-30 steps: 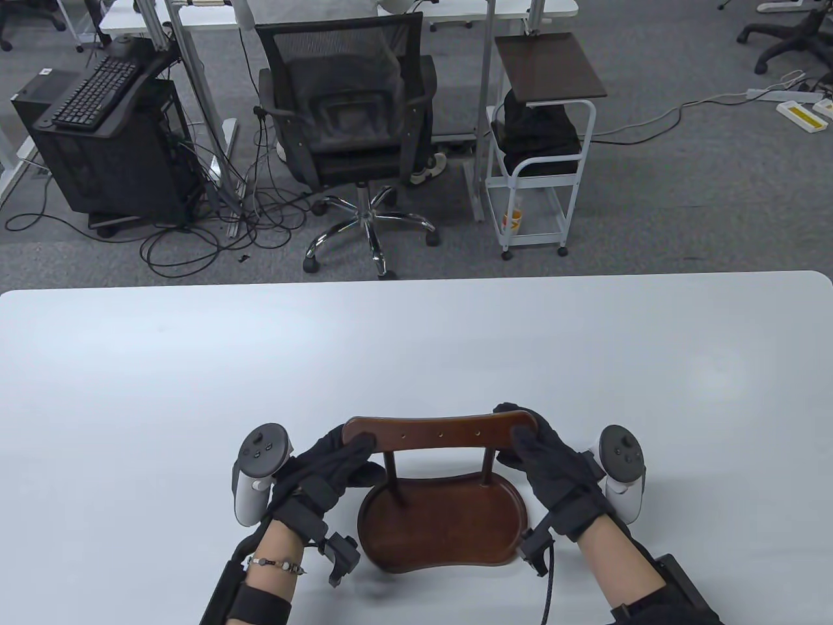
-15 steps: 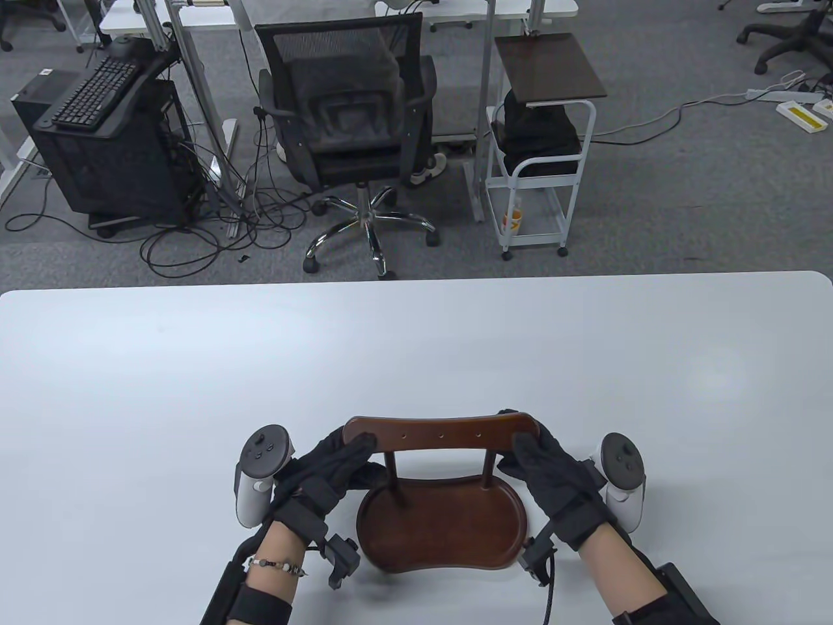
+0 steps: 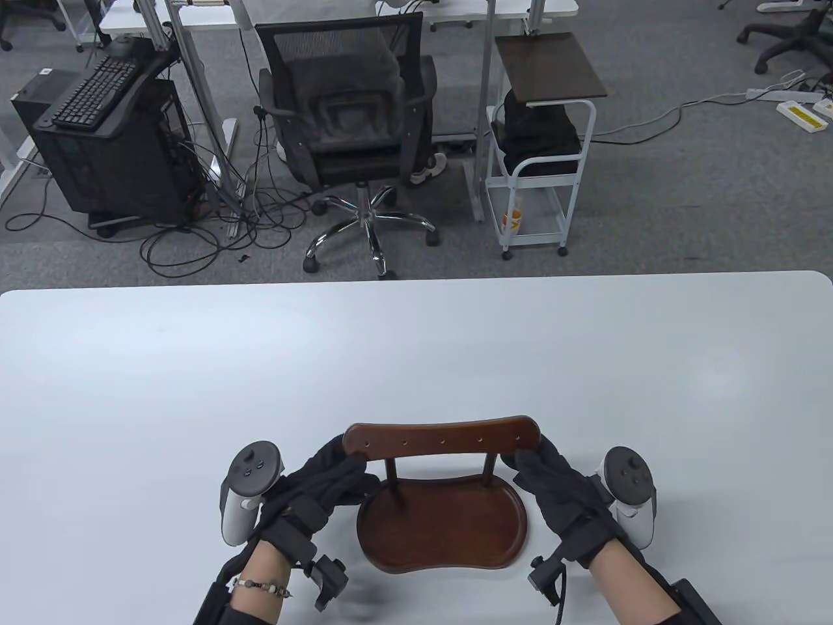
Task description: Fit key rack parts together into a complete key rack
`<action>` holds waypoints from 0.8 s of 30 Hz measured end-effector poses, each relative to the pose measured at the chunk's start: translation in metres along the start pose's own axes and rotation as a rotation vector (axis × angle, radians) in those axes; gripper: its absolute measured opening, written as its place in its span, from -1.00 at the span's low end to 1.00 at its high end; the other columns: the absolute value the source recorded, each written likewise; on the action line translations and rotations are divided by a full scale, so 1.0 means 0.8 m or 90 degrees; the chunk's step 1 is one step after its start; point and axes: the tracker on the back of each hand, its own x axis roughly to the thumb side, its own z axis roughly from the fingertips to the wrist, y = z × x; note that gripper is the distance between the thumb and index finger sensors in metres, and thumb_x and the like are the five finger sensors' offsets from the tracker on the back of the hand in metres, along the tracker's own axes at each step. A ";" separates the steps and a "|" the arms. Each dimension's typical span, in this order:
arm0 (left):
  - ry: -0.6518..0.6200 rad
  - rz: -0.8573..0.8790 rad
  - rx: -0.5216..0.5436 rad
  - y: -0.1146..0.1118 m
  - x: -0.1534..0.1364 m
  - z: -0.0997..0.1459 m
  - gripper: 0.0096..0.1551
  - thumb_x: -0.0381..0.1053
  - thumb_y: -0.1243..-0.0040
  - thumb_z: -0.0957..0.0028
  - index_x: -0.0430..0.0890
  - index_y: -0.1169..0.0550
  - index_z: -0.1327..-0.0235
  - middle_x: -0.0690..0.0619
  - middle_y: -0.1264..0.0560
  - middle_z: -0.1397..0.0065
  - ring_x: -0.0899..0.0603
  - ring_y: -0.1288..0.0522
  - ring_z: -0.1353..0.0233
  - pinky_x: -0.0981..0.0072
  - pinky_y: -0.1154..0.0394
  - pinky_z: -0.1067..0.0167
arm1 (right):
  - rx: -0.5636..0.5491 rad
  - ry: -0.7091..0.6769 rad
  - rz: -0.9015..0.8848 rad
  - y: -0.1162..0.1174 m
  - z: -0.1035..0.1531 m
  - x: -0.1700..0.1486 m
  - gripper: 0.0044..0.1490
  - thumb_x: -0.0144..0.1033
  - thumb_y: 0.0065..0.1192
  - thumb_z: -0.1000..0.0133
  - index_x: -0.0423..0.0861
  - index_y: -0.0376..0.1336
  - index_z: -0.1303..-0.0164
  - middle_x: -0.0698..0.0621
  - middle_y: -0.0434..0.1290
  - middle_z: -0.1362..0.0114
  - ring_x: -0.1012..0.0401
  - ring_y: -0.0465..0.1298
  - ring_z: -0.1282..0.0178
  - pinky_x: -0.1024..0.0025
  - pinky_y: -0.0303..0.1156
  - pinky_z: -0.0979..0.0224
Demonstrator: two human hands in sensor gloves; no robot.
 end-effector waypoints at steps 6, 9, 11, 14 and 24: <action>0.012 -0.033 -0.001 0.015 -0.004 0.025 -0.26 0.23 -0.03 -0.27 0.00 -0.18 -0.66 -0.10 -0.24 -0.75 -0.20 -0.51 -0.48 -0.24 -0.39 -0.41 | -0.002 0.013 0.031 -0.008 0.015 -0.003 -0.06 0.08 -0.03 -0.25 -0.27 -0.06 -0.67 -0.29 0.19 -0.67 -0.29 0.18 -0.57 -0.34 0.13 -0.43; 0.015 -0.046 0.028 0.022 -0.009 0.037 -0.33 0.17 -0.02 -0.28 -0.01 -0.23 -0.63 -0.10 -0.29 -0.71 -0.21 -0.51 -0.49 -0.25 -0.39 -0.40 | -0.030 -0.010 0.047 -0.014 0.026 -0.006 -0.09 0.05 0.01 -0.24 -0.27 -0.02 -0.65 -0.28 0.22 -0.66 -0.28 0.20 -0.56 -0.35 0.14 -0.42; 0.032 -0.072 0.064 0.030 -0.012 0.044 -0.38 0.12 -0.01 -0.29 -0.01 -0.27 -0.60 -0.11 -0.33 -0.68 -0.22 -0.51 -0.47 -0.26 -0.38 -0.40 | -0.055 -0.004 0.065 -0.022 0.033 -0.011 -0.10 0.03 0.02 -0.24 -0.26 -0.01 -0.65 -0.27 0.23 -0.65 -0.28 0.21 -0.55 -0.35 0.14 -0.42; 0.042 -0.152 0.107 0.037 -0.008 0.050 -0.41 0.09 0.02 -0.29 -0.02 -0.30 -0.58 -0.11 -0.35 -0.66 -0.23 -0.50 -0.48 -0.27 -0.38 -0.40 | -0.079 0.011 0.063 -0.030 0.036 -0.014 -0.12 -0.01 0.05 -0.23 -0.27 0.01 -0.63 -0.28 0.24 -0.63 -0.29 0.21 -0.54 -0.36 0.13 -0.42; 0.094 -0.501 0.269 0.039 0.001 0.061 -0.39 0.15 0.08 -0.29 -0.02 -0.30 -0.57 -0.12 -0.34 -0.67 -0.27 -0.42 -0.56 -0.30 -0.33 -0.42 | -0.120 0.045 0.312 -0.032 0.043 -0.008 -0.19 -0.05 -0.01 -0.26 -0.26 0.07 -0.61 -0.30 0.26 -0.63 -0.31 0.19 -0.55 -0.39 0.09 -0.43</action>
